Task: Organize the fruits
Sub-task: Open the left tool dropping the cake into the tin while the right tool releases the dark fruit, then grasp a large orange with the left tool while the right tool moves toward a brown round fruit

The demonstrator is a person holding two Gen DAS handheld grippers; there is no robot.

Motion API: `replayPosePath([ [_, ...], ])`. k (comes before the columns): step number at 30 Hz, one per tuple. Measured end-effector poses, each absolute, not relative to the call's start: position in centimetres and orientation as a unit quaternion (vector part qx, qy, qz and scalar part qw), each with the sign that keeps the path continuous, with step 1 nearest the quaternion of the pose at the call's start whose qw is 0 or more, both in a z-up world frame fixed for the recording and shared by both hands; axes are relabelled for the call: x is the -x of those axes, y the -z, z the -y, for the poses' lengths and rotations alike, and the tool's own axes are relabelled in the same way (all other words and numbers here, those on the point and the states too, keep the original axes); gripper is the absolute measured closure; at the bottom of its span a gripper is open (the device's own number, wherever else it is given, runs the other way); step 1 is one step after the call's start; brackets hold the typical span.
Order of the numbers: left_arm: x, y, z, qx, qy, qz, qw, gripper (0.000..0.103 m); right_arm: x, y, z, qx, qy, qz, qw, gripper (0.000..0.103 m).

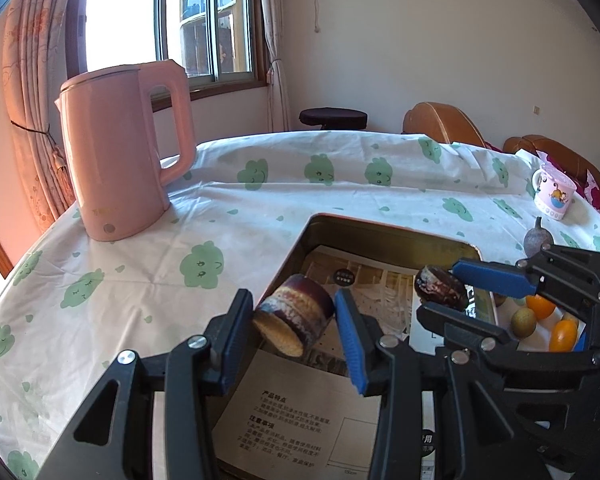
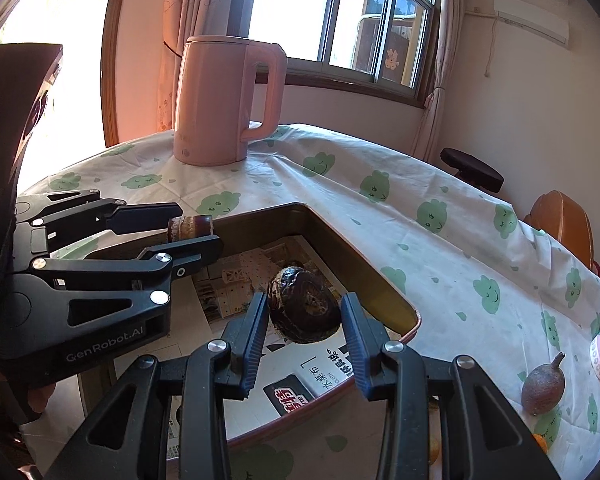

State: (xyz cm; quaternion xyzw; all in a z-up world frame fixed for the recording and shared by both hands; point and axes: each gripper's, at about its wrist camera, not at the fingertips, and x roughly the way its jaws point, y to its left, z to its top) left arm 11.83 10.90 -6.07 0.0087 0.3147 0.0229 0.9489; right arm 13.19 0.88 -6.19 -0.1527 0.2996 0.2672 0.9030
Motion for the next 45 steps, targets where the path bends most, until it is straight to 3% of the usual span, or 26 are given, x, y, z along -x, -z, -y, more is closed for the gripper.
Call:
replayPosePath([
  [6, -11.8, 5.8, -10.6, -0.010, -0.028, -0.308, 0.951, 0.056, -13.4, 6.8, -0.9, 0.151, -0.269, -0.309, 0.900, 0.063],
  [10, -11.2, 5.2, -10.2, -0.008, -0.028, -0.296, 0.955, 0.041, -13.1, 6.8, -0.7, 0.143, -0.273, -0.310, 0.900, 0.062],
  [18, -8.1, 3.1, -9.0, 0.018, -0.006, -0.252, 0.967, 0.029, -10.9, 5.2, 2.5, 0.128, -0.252, -0.283, 0.916, 0.054],
  [20, -7.3, 2.8, -8.1, 0.022, 0.008, -0.244, 0.970, 0.029, -10.0, 4.9, 4.1, 0.124, -0.239, -0.275, 0.923, 0.046],
  [26, -6.4, 3.0, -3.8, 0.013, 0.057, -0.243, 0.968, 0.029, -7.9, 4.6, 9.6, 0.116, -0.185, -0.261, 0.940, 0.038],
  [45, -7.7, 6.8, 8.0, -0.047, 0.167, -0.321, 0.931, 0.029, -6.4, 6.7, 19.4, 0.068, -0.067, -0.284, 0.954, 0.036],
])
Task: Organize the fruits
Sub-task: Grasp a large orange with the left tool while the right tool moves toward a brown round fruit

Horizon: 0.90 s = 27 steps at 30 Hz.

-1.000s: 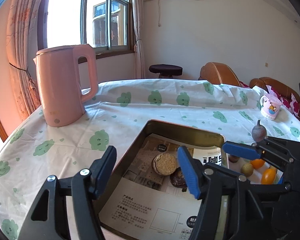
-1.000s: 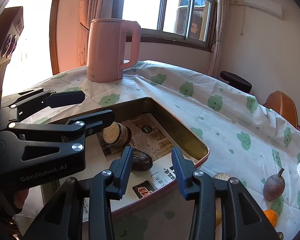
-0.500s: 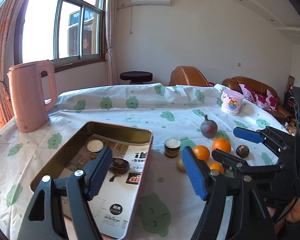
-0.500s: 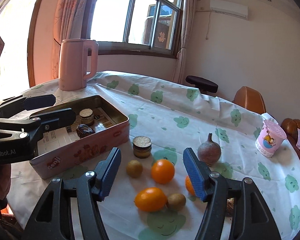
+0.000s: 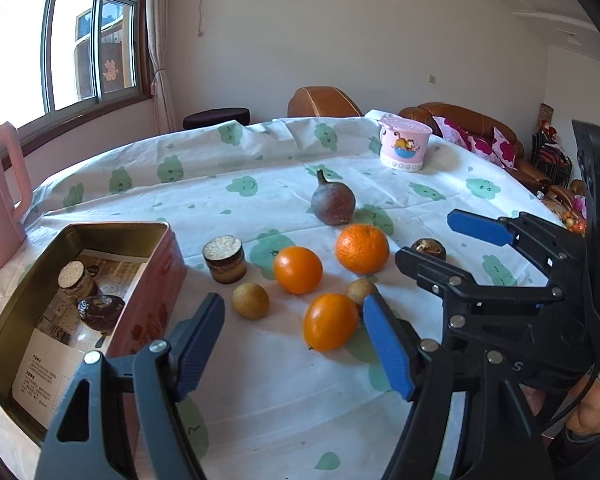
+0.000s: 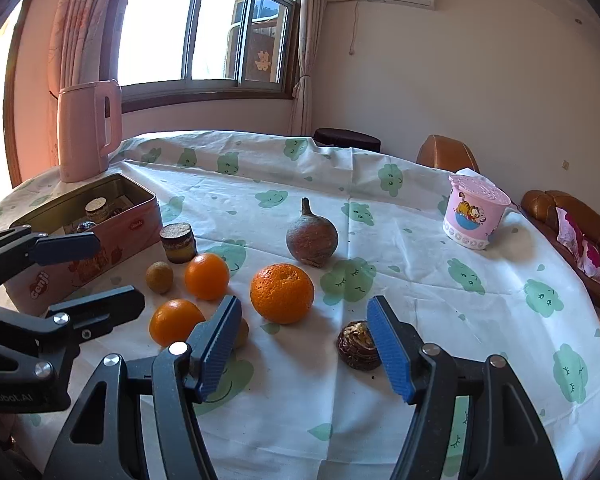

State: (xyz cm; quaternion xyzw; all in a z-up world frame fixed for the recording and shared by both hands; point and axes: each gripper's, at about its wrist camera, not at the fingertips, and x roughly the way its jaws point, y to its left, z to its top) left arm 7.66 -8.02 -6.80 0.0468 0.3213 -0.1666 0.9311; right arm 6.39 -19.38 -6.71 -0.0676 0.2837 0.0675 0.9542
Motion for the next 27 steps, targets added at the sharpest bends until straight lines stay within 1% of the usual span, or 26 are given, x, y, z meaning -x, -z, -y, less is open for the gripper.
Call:
replayPosePath([
  [4, -8.4, 7.5, 9.1, -0.048, 0.184, -0.344, 0.919, 0.032, -6.5, 6.9, 19.9, 0.059, -0.060, -0.290, 0.953, 0.036],
  [6, -8.7, 7.8, 9.3, -0.043, 0.195, -0.356, 0.913, 0.036, -6.6, 6.9, 20.5, 0.044, -0.060, -0.293, 0.953, 0.036],
  [7, -8.9, 8.0, 9.5, -0.043, 0.199, -0.363, 0.910, 0.041, -6.7, 6.9, 20.8, 0.038, -0.060, -0.294, 0.953, 0.036],
  [8, -9.1, 8.2, 9.7, -0.044, 0.202, -0.369, 0.906, 0.044, -6.7, 6.9, 21.0, 0.032, -0.060, -0.295, 0.953, 0.036],
  [10, -9.4, 8.7, 10.1, -0.043, 0.214, -0.384, 0.897, 0.055, -6.7, 6.9, 21.3, 0.024, -0.062, -0.295, 0.953, 0.036],
  [11, -9.5, 8.8, 10.2, -0.042, 0.216, -0.388, 0.895, 0.058, -6.7, 6.9, 21.3, 0.023, -0.062, -0.295, 0.953, 0.036],
  [12, -9.4, 8.8, 10.2, -0.041, 0.217, -0.388, 0.895, 0.062, -6.7, 6.9, 21.2, 0.024, -0.061, -0.295, 0.953, 0.036],
  [13, -9.3, 8.7, 10.0, -0.037, 0.222, -0.386, 0.895, 0.069, -6.7, 6.9, 21.1, 0.026, -0.061, -0.295, 0.953, 0.036],
  [22, -8.3, 6.8, 6.7, -0.012, 0.176, -0.332, 0.927, 0.069, -7.0, 6.9, 19.3, 0.034, -0.095, -0.304, 0.947, 0.036],
  [27, -9.1, 6.6, 4.9, 0.001, 0.157, -0.332, 0.930, 0.069, -7.8, 7.6, 17.1, 0.064, -0.115, -0.329, 0.935, 0.037],
])
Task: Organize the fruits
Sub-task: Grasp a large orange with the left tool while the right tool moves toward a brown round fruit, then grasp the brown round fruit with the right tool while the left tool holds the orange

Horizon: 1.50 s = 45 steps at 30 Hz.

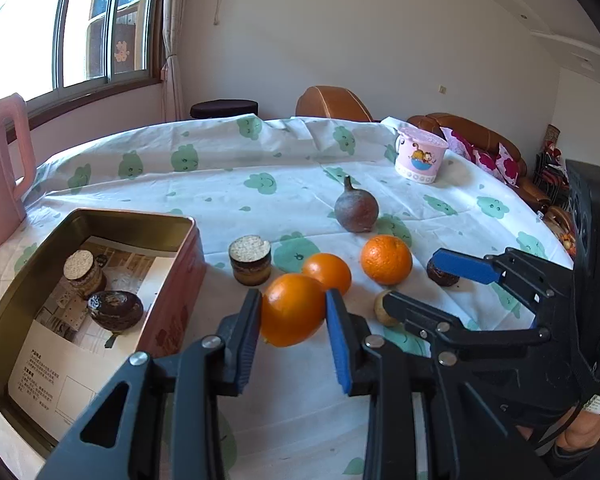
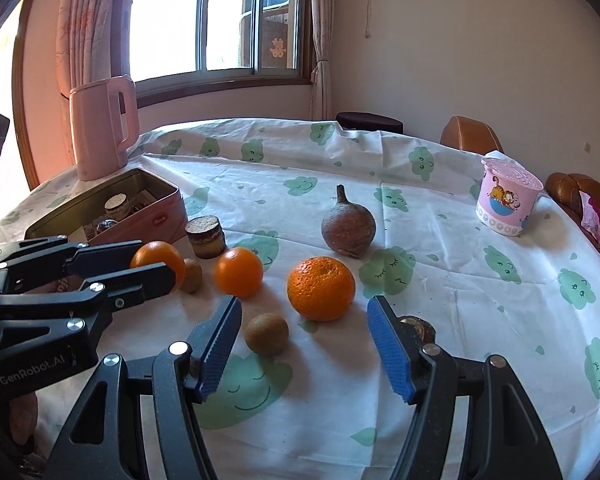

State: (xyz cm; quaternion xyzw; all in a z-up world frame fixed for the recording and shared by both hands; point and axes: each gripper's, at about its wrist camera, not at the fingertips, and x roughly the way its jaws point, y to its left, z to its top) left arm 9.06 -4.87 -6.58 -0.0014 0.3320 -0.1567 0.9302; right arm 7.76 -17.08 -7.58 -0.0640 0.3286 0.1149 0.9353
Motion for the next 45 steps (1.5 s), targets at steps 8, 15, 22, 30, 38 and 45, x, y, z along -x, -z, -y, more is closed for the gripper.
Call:
replayPosePath([
  [8, -8.9, 6.6, 4.5, 0.010, 0.156, -0.327, 0.932, 0.069, -8.8, 8.6, 16.5, 0.074, -0.135, -0.372, 0.915, 0.052],
  [15, -8.8, 6.5, 4.2, 0.016, 0.155, -0.326, 0.933, 0.069, -8.5, 9.5, 15.5, 0.078, -0.177, -0.397, 0.897, 0.064],
  [22, -8.5, 6.4, 4.0, 0.019, 0.153, -0.319, 0.935, 0.069, -8.4, 9.4, 15.4, 0.078, -0.180, -0.393, 0.898, 0.074],
  [30, -8.0, 6.1, 4.1, 0.017, 0.152, -0.307, 0.939, 0.069, -7.7, 8.7, 15.5, 0.086, -0.169, -0.363, 0.912, 0.074],
  [38, -7.8, 6.1, 4.0, 0.018, 0.150, -0.300, 0.942, 0.069, -6.8, 8.0, 15.2, 0.103, -0.156, -0.329, 0.926, 0.074],
  [45, -7.4, 5.9, 3.9, 0.016, 0.148, -0.291, 0.945, 0.069, -6.3, 7.6, 15.3, 0.102, -0.152, -0.307, 0.934, 0.074],
])
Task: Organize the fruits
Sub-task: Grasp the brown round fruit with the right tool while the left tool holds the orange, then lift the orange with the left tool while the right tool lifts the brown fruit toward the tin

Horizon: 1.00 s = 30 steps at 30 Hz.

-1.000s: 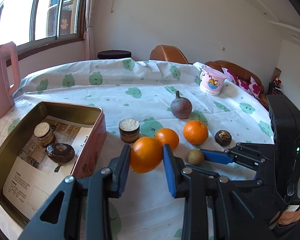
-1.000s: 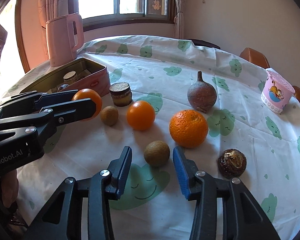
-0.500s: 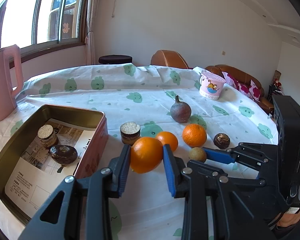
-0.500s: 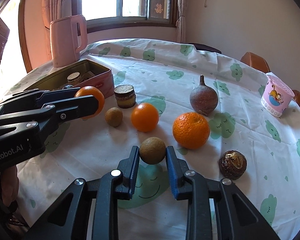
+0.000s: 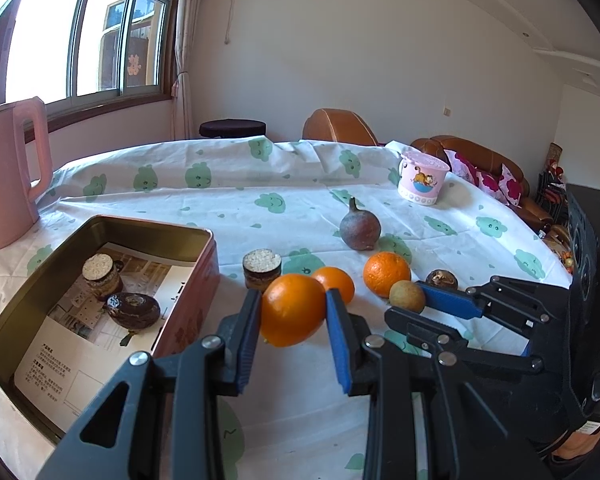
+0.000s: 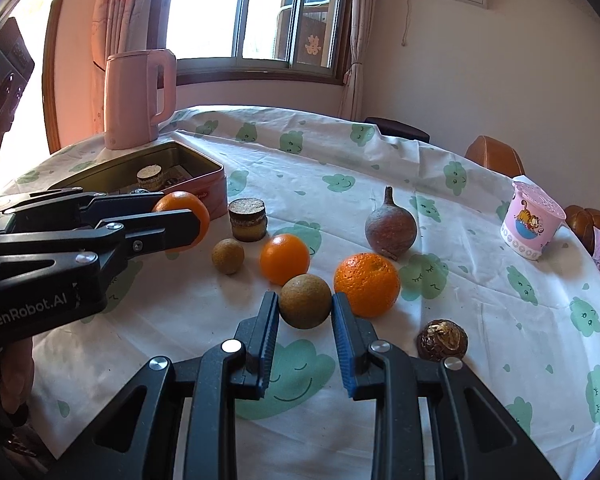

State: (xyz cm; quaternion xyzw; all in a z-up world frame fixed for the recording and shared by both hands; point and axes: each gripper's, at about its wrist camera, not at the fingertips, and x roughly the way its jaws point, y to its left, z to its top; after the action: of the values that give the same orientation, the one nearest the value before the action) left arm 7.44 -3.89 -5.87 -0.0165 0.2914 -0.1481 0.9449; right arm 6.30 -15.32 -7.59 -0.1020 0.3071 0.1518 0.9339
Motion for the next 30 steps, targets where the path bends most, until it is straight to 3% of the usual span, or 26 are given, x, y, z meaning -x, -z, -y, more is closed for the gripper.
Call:
replayPosePath([
  [30, -5.9, 5.3, 4.1, 0.005, 0.134, -0.253, 0.958, 0.069, -4.5, 6.5, 16.1, 0.082, -0.151, -0.247, 0.954, 0.074],
])
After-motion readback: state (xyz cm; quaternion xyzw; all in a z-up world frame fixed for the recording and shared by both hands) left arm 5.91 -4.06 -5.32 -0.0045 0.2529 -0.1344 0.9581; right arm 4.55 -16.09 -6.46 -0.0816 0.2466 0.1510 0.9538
